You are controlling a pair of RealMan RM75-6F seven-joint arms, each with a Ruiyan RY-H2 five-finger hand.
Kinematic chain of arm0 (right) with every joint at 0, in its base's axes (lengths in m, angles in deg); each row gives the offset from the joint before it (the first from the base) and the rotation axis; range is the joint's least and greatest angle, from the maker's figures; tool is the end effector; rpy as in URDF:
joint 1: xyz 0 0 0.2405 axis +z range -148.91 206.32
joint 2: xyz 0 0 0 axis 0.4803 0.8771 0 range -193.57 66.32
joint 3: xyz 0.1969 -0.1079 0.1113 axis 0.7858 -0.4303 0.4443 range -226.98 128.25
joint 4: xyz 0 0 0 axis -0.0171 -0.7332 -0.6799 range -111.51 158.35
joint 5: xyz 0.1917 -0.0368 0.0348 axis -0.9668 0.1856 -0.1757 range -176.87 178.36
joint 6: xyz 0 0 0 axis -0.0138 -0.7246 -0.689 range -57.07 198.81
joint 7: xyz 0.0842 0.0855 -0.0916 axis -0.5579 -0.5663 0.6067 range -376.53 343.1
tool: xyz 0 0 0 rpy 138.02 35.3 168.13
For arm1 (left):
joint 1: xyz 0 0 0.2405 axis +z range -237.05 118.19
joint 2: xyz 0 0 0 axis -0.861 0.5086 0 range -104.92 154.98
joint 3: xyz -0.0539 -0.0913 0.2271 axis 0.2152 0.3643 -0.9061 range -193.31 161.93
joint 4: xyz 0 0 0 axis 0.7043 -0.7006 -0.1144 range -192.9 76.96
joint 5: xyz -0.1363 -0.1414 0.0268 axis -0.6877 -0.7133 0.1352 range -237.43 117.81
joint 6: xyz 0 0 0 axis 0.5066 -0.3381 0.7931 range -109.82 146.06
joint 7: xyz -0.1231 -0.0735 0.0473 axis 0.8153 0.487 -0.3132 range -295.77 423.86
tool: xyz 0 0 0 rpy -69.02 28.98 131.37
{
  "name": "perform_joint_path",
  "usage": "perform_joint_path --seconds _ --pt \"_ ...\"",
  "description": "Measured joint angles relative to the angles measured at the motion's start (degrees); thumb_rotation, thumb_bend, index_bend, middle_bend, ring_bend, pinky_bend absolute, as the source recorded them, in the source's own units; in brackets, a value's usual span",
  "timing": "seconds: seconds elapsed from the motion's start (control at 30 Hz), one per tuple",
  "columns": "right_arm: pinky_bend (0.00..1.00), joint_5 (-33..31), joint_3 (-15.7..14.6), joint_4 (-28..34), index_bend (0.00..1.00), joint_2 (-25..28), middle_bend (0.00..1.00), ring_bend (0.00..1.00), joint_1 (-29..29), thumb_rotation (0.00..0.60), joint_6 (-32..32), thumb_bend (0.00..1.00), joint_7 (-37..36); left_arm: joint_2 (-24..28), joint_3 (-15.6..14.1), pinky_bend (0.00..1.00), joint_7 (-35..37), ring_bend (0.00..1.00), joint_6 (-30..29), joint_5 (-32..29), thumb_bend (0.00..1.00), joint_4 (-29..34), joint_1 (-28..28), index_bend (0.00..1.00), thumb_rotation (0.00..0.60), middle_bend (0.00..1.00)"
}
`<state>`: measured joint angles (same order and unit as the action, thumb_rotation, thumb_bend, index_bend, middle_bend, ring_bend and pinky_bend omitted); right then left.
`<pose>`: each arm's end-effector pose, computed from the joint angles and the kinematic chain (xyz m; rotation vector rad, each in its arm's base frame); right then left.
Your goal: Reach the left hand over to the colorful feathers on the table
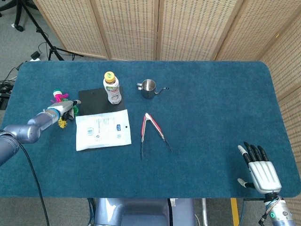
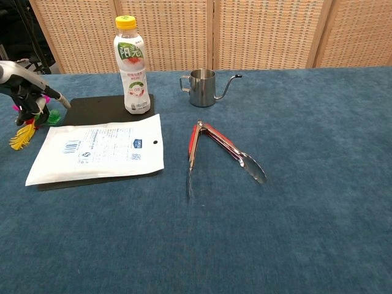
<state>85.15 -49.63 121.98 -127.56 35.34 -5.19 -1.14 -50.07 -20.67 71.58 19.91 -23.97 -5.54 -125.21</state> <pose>-0.2908 -0.1797 0.1306 1.5857 -0.9088 0.6685 -0.2365 0.4599 0.0905 -1.6570 -1.5294 -0.2254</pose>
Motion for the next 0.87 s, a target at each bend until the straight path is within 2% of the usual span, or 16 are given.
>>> perform_joint_path --seconds 0.37,0.87 --pt "0.00 -0.08 0.00 -0.16 0.00 0.02 0.00 0.00 0.09 0.600 -0.05 0.16 -0.21 -2.09 2.00 0.54 3.65 0.69 2.52 5.03 1.00 -3.02 0.30 0.00 0.600 0.68" --pt "0.00 0.28 -0.26 0.10 0.00 0.04 0.00 0.00 0.11 0.600 -0.21 0.16 -0.10 -3.01 2.48 0.54 7.20 0.69 4.25 9.39 1.00 -4.75 0.88 0.00 0.600 0.68"
